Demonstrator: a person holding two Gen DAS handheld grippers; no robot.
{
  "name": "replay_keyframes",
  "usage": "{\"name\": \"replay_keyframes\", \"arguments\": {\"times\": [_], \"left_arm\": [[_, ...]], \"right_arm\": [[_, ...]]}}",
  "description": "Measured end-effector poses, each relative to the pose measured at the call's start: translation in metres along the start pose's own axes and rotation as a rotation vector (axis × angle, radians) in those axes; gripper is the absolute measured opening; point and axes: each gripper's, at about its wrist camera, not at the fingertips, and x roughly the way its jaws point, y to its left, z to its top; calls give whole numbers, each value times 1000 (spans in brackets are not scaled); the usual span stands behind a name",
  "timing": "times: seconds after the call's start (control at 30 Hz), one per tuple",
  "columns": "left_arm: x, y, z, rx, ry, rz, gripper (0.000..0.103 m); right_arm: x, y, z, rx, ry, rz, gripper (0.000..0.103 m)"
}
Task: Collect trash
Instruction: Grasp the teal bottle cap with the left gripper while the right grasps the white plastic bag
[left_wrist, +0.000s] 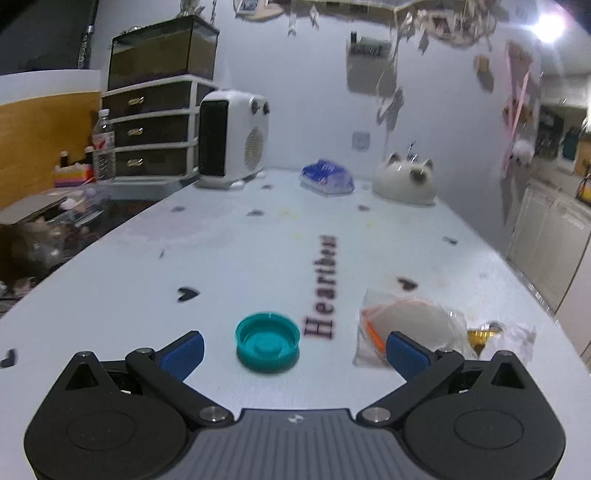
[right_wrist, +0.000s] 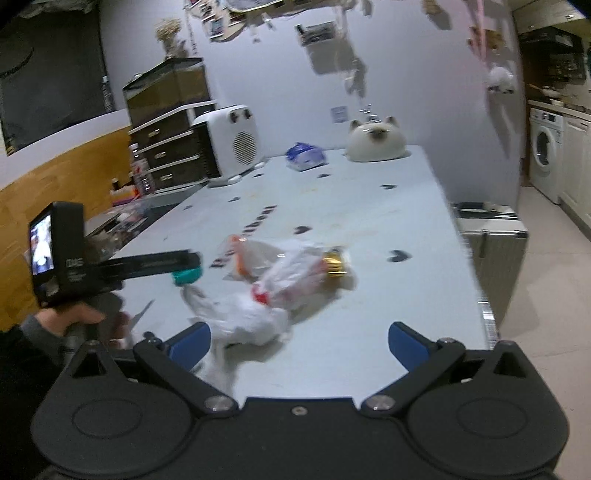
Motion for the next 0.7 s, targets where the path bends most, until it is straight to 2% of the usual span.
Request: {"name": "replay_keyframes", "arguments": {"times": [0.1, 0.2, 0.27, 0.4, 0.47, 0.53, 0.57, 0.63, 0.7], "left_arm": [[14, 9, -4, 12, 4, -26, 103], [22, 19, -5, -36, 30, -39, 103], [24, 24, -3, -55, 18, -61, 103], [30, 23, -1, -47, 31, -79, 99], [33, 21, 0, -43, 40, -86, 96], [37, 20, 1, -39, 51, -77, 95], [39, 19, 1, -34, 60, -70, 92], [43, 16, 1, -14, 83, -47, 86], [45, 12, 1, 9, 100, -24, 77]], "right_arm": [[22, 20, 4, -13, -4, -1, 103], [47, 33, 14, -5, -1, -41, 103], [64, 36, 19, 9, 17, -64, 103], [90, 36, 17, 51, 69, -26, 103], [98, 36, 12, 52, 83, -26, 93], [101, 34, 7, 41, 80, -59, 75], [101, 32, 6, 47, 84, -66, 73], [99, 27, 3, 68, 92, -53, 51], [91, 22, 0, 77, 97, -31, 48]]}}
